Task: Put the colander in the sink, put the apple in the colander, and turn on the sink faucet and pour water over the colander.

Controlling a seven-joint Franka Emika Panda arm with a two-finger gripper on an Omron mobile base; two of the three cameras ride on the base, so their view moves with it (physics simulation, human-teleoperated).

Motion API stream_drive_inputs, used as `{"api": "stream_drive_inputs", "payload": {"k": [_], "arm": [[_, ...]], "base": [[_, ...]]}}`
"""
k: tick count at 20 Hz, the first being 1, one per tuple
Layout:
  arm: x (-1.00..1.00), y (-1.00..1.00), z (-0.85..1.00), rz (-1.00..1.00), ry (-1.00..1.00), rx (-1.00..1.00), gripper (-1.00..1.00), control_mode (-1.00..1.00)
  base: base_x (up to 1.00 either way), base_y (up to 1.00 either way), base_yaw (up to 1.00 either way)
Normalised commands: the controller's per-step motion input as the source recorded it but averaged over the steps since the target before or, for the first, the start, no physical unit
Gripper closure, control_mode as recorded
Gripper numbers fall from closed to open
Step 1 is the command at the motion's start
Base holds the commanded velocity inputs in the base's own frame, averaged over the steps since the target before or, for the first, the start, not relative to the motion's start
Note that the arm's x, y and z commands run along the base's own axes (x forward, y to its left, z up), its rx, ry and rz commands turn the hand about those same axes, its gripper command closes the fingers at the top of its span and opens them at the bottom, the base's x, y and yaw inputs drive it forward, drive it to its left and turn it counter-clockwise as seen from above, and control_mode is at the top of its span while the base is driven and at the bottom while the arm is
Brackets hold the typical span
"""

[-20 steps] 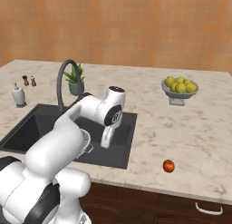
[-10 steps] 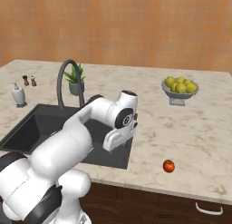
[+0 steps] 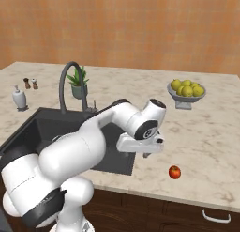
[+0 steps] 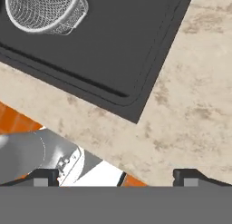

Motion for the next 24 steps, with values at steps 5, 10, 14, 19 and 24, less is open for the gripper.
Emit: {"api": "stream_drive_inputs", "payload": {"k": [5, 10, 14, 19, 24], "arm": [[-0.06, -0.34, -0.05, -0.79, -0.04, -0.19, -1.00, -1.00], [0.00, -0.41, -0.08, -0.77, 0.02, -0.18, -1.00, -1.00], [0.00, -0.29, -0.19, -0.70, 0.09, -0.15, -1.00, -1.00], [0.09, -0.30, -0.26, -0.43, 0.10, -0.01, -1.00, -1.00], [0.05, -0.37, -0.27, -0.30, 0.01, 0.00, -1.00, -1.00]], "base": [[0.00, 0.00, 0.00], [0.00, 0.00, 0.00], [0.00, 0.00, 0.00], [0.00, 0.00, 0.00], [0.00, 0.00, 0.00]]}}
